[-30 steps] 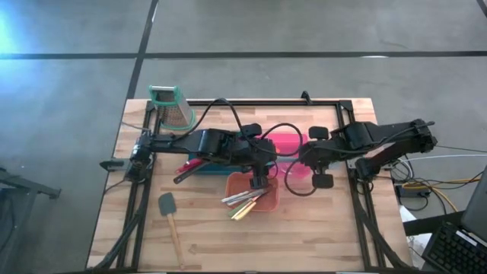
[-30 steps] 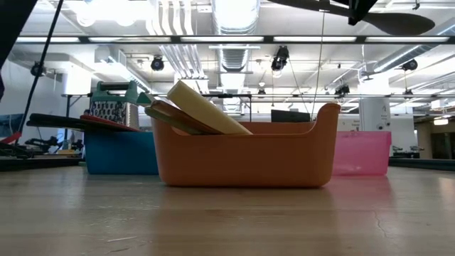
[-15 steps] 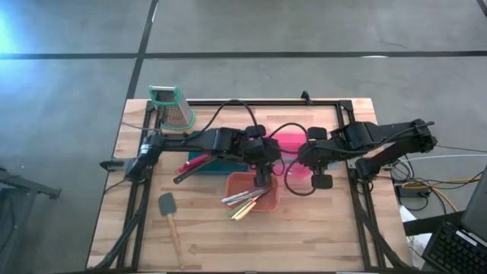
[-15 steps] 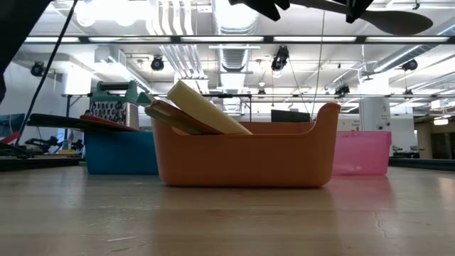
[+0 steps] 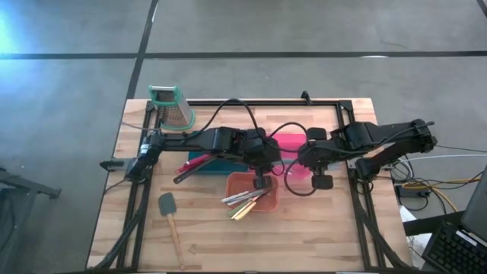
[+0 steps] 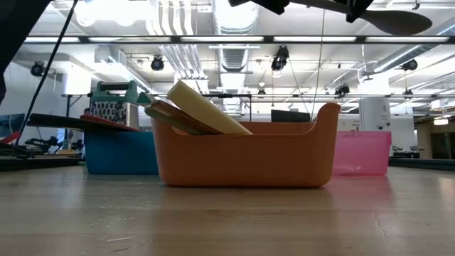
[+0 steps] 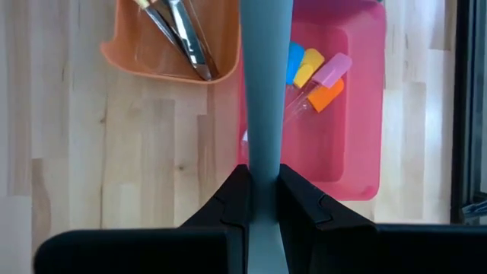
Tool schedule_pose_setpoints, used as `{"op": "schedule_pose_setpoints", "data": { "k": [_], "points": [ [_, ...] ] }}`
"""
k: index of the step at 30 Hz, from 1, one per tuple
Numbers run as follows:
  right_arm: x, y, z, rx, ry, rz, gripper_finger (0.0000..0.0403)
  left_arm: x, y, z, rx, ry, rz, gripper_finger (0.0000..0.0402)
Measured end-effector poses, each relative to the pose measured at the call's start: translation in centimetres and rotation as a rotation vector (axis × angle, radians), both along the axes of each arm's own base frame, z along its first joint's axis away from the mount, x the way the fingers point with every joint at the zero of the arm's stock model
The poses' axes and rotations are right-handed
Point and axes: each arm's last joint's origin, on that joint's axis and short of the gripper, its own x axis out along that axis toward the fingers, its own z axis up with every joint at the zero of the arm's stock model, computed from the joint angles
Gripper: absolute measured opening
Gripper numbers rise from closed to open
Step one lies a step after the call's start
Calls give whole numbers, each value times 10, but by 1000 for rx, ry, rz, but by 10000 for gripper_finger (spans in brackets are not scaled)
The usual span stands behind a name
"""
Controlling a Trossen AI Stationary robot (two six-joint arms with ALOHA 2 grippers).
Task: Pick & Place Kitchen Items
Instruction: Put the gray serving spoon into the blue bin
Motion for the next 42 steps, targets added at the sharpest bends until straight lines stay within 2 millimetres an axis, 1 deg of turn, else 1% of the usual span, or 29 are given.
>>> {"op": "schedule_pose_setpoints", "data": {
  "k": [3,12,14,19,21,25,28,29,30,33,36,39,42],
  "points": [
    [0,0,0,6,0,-2,31,0,-1,0,-54,2,2,88],
    [1,0,0,12,-6,-19,34,-2,-1,-1,-62,13,25,88],
    [1,-1,0,12,-14,-43,56,-3,0,0,-70,11,39,88],
    [-1,-2,1,4,-27,-115,136,-9,3,4,-73,26,81,88],
    [-2,-2,2,9,-34,-121,161,-15,5,3,-52,68,114,88],
    [-8,-3,6,19,-44,-134,193,-36,10,5,-2,171,231,88],
    [-15,-5,9,29,-47,-157,200,-59,15,13,33,242,329,88],
    [-17,-5,10,31,-46,-165,201,-68,16,19,35,239,361,88],
    [-20,-6,11,37,-51,-176,200,-72,16,23,27,222,381,88],
    [-28,-7,15,47,-57,-198,196,-92,16,39,-12,155,405,88],
    [-32,-8,17,59,-70,-221,191,-119,18,50,-61,120,477,88],
    [-36,-9,18,67,-82,-231,188,-142,17,52,-122,88,545,88],
    [-37,-9,19,68,-84,-231,187,-164,13,41,-164,107,616,88]
  ]
}}
